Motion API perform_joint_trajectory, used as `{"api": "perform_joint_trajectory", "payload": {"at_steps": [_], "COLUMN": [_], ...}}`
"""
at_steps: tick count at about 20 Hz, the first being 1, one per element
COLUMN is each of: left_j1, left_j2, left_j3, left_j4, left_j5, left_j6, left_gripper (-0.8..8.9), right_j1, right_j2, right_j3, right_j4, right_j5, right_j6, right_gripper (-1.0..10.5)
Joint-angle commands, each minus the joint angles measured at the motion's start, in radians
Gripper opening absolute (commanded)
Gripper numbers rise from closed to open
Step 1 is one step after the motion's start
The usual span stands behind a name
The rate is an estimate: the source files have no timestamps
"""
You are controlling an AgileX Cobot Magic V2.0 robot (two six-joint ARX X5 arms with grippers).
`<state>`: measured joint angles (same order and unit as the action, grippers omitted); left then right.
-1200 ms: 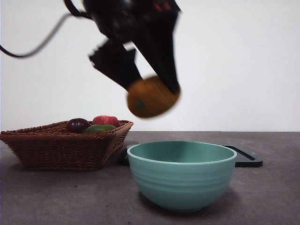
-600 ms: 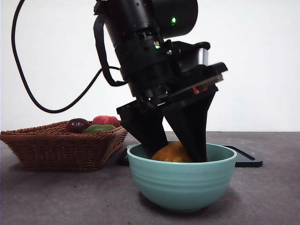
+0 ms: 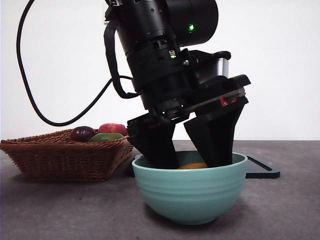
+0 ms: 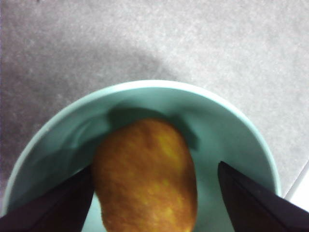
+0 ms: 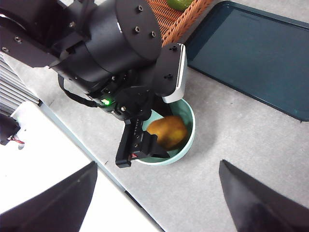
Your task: Pick up the wifruite, put it on the bowl, pick up the plate, put it on desk
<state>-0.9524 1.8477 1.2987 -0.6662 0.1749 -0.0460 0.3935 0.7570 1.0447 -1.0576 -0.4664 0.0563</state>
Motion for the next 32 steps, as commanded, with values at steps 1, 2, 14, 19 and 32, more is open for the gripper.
{"api": "perform_joint_trajectory", "payload": {"at_steps": [1,2,14,19,32], "left_j1": [-0.011,-0.011,0.148,0.32,0.438], "left_j2": [-0.012,-0.029,-0.465,-0.632,-0.941], "left_j3": [0.032,0.037,0.054,0.039,-0.372], "left_j4": [-0.008,-0.011,-0.019,-0.069,-0.217], "left_j5": [-0.001,-0.001,-0.002,0.006,0.409], "left_j6": [-0.011,-0.011,-0.019,-0.019,0.031], "left_gripper": [4.07,4.07,4.07,4.07,4.06], "right_j1": [0.005,0.005,0.005,0.005,0.005], "right_j2": [0.006,0.006,0.006,0.006,0.007], "right_j3": [0.018,0.018,0.018,0.018,0.018], "right_j4": [0.01,0.01,0.01,0.01,0.01], "right_j5": [0.003,0.003,0.016,0.029,0.03], "right_j6": [0.002,0.002,0.002,0.002,-0.001], "right_gripper": [4.0,4.0,4.0,4.0,4.0]}}
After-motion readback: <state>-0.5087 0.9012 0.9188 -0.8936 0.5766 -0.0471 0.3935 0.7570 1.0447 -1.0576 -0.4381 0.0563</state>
